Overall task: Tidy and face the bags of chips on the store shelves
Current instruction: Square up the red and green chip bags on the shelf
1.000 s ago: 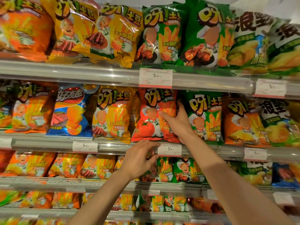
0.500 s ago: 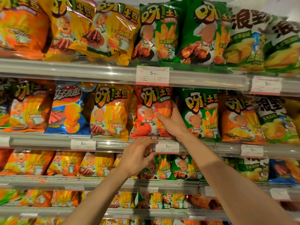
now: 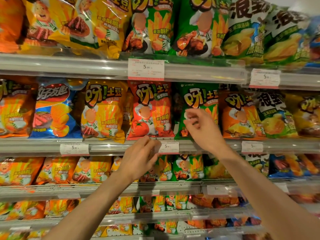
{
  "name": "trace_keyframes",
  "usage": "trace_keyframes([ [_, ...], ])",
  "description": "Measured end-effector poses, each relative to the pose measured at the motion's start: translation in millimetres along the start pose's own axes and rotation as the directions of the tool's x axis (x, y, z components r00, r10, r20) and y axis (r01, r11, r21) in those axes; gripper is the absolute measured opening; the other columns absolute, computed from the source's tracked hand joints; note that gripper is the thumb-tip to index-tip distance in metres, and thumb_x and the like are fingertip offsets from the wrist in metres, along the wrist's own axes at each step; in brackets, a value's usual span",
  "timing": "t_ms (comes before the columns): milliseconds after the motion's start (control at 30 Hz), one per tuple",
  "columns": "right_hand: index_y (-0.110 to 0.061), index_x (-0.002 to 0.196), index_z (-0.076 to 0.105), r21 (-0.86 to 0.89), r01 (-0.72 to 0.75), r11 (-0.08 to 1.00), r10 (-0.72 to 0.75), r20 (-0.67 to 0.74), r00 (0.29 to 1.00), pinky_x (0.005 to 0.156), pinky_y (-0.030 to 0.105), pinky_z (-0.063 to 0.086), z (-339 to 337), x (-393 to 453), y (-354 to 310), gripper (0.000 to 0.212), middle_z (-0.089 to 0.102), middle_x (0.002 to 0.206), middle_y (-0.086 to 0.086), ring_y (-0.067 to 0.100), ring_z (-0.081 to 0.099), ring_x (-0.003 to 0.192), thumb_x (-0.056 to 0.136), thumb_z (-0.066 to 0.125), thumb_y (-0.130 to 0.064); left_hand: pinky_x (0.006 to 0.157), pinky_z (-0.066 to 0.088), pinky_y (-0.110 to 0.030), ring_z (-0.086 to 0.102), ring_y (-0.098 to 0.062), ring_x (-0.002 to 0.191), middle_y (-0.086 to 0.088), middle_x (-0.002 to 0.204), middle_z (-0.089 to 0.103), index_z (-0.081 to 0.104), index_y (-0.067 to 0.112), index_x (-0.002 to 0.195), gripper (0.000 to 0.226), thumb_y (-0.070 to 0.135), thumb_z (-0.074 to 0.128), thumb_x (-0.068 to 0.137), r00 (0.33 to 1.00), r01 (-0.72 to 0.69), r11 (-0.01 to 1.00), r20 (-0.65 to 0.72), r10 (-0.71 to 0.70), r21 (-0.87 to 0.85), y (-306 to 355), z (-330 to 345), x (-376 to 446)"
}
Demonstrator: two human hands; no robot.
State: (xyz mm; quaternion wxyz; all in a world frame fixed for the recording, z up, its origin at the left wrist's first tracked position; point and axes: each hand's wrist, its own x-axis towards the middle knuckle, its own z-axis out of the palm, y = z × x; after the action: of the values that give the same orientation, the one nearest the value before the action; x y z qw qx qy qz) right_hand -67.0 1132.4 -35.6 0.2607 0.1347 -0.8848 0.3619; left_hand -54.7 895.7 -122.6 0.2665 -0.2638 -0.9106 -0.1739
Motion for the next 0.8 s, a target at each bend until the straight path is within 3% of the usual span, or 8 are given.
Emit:
trace_keyframes([
  [67, -0.018, 0.122, 0.062, -0.156, 0.027, 0.987, -0.048, -0.131, 0.99, 0.081, 0.03, 0.051, -17.8, -2.1, 18.9, 0.03, 0.053, 0.107, -0.004, 0.008, 0.056, 0.087, 0.095, 0.062, -0.03, 0.06, 0.051, -0.032, 0.057, -0.017, 0.088, 0.003, 0.1, 0.055, 0.06, 0.02, 0.12, 0.036, 0.034, 0.069, 0.088, 1.0, -0.007, 1.0, -0.016, 0.008, 0.014, 4.6, 2.4, 5.2],
  [167, -0.015, 0.128, 0.055, -0.211, -0.054, 0.976, 0.002, -0.24, 0.971, 0.093, 0.037, 0.048, -36.2, -2.0, 42.7, 0.042, 0.051, 0.114, 0.004, 0.022, 0.055, 0.105, 0.092, 0.066, -0.036, 0.063, 0.048, -0.027, 0.059, -0.015, 0.088, 0.006, 0.101, 0.058, 0.06, 0.022, 0.119, 0.038, 0.037, 0.071, 0.086, 1.0, 0.014, 1.0, -0.013, -0.014, -0.01, 4.1, 5.6, 11.3],
  [267, -0.023, 0.15, 0.032, -0.093, -0.147, 0.985, 0.141, -0.073, 0.987, 0.107, 0.03, 0.032, -41.2, 3.9, 56.9, 0.071, 0.042, 0.141, 0.008, 0.022, 0.04, 0.132, 0.091, 0.066, -0.043, 0.065, 0.048, -0.026, 0.058, -0.012, 0.089, 0.01, 0.1, 0.058, 0.06, 0.026, 0.116, 0.037, 0.04, 0.073, 0.085, 0.999, 0.033, 0.998, -0.01, -0.033, -0.053, 0.7, 7.5, 13.8],
  [367, -0.042, 0.154, 0.01, 0.075, -0.202, 0.977, 0.194, 0.103, 0.976, 0.116, 0.042, 0.034, -42.4, 17.5, 61.2, 0.101, 0.037, 0.151, 0.001, 0.019, 0.039, 0.139, 0.077, 0.071, -0.062, 0.065, 0.048, -0.025, 0.058, -0.01, 0.09, 0.013, 0.101, 0.059, 0.06, 0.029, 0.117, 0.037, 0.041, 0.073, 0.084, 0.999, 0.031, 0.998, -0.009, -0.032, -0.053, -0.9, 6.9, 13.6],
  [433, -0.043, 0.155, 0.004, 0.166, -0.238, 0.957, 0.212, 0.162, 0.964, 0.116, 0.042, 0.036, -42.7, 25.0, 61.1, 0.112, 0.038, 0.153, -0.002, 0.015, 0.043, 0.137, 0.073, 0.079, -0.056, 0.065, 0.045, -0.022, 0.058, -0.009, 0.09, 0.013, 0.1, 0.059, 0.06, 0.028, 0.117, 0.038, 0.04, 0.074, 0.084, 1.0, 0.028, 0.999, -0.006, -0.029, -0.042, -1.6, 5.8, 13.1],
  [533, -0.038, 0.156, 0.006, 0.256, -0.211, 0.944, 0.182, 0.132, 0.974, 0.113, 0.036, 0.04, -36.4, 26.4, 58.2, 0.114, 0.041, 0.15, -0.009, 0.008, 0.049, 0.132, 0.074, 0.084, -0.04, 0.064, 0.041, -0.02, 0.057, -0.009, 0.09, 0.013, 0.099, 0.058, 0.06, 0.028, 0.118, 0.039, 0.04, 0.074, 0.084, 1.0, 0.03, 0.999, 0.003, -0.03, -0.035, -1.0, 5.4, 14.7],
  [633, -0.042, 0.154, 0.006, 0.26, -0.166, 0.951, 0.159, 0.049, 0.986, 0.114, 0.034, 0.038, -26.1, 24.4, 53.0, 0.117, 0.039, 0.149, -0.013, 0.007, 0.044, 0.136, 0.069, 0.086, -0.052, 0.065, 0.041, -0.021, 0.056, -0.008, 0.09, 0.014, 0.099, 0.057, 0.06, 0.028, 0.118, 0.038, 0.04, 0.074, 0.084, 0.999, 0.037, 0.998, 0.001, -0.037, -0.052, -1.5, 5.9, 16.2],
  [800, -0.042, 0.155, -0.004, 0.246, -0.201, 0.948, 0.197, 0.042, 0.98, 0.114, 0.036, 0.038, -18.1, 19.8, 50.5, 0.124, 0.036, 0.15, -0.018, 0.004, 0.044, 0.134, 0.068, 0.081, -0.065, 0.061, 0.04, -0.022, 0.054, -0.008, 0.083, 0.016, 0.092, 0.053, 0.061, 0.028, 0.115, 0.037, 0.039, 0.075, 0.083, 0.999, 0.041, 0.997, 0.0, -0.041, -0.063, -1.5, 5.2, 14.6],
])
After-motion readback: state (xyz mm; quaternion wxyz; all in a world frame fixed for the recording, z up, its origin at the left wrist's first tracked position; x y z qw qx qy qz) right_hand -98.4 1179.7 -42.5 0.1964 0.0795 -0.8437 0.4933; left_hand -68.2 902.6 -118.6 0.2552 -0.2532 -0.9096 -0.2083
